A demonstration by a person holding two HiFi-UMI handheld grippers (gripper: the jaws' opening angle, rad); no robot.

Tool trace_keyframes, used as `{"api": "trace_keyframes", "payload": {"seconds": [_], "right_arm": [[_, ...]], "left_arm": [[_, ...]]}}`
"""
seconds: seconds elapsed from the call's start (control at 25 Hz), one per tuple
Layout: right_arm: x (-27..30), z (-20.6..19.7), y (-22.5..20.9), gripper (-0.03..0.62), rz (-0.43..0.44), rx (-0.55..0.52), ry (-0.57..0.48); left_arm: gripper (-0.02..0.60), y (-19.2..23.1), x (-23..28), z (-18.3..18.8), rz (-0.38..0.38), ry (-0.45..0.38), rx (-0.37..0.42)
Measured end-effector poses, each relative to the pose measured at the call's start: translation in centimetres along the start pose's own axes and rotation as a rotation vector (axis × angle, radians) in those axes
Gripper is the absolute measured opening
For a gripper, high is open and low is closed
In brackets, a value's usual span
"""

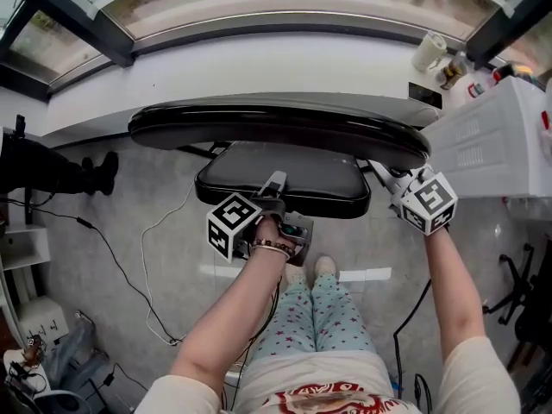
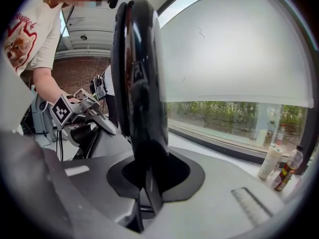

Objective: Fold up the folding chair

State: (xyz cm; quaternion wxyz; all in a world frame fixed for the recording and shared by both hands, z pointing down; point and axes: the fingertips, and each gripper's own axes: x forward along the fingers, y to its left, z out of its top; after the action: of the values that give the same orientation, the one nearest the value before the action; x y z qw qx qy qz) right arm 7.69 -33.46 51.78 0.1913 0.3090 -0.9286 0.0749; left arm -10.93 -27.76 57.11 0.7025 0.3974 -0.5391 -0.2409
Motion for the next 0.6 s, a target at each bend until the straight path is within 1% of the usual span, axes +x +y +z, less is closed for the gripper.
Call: {"api": "trace_keyframes", "payload": {"seconds": [0.08, 0.2, 0.32, 0.48, 0.6], "right_arm": [[0.2, 0.3, -0.2, 0.053, -0.013, -0.028, 0.006], [0.4, 0.3, -0.2, 0.048, -0.005, -0.109, 0.045], [0.7, 0.6, -0.5, 0.049, 0.003, -0.125, 0.055], [0.9, 0.9, -1.0, 0.059, -0.018, -0.133, 0.057], [1.0, 0.8, -0.9, 0.060, 0.003, -0.140, 0.071]], "left_arm": [[0.143, -1.0, 0.8, 0.4, 0.035, 0.000, -0.007], [0.143, -2.7, 2.3, 0.9, 0.091, 0.000, -0.025], [0.143, -4.1, 3.4, 1.1, 0.124, -0.005, -0.045], [0.144, -4.9, 4.0, 1.2, 0.122, -0.005, -0.067], [0.156, -4.9, 4.0, 1.0, 0.092, -0.038, -0.110]]}}
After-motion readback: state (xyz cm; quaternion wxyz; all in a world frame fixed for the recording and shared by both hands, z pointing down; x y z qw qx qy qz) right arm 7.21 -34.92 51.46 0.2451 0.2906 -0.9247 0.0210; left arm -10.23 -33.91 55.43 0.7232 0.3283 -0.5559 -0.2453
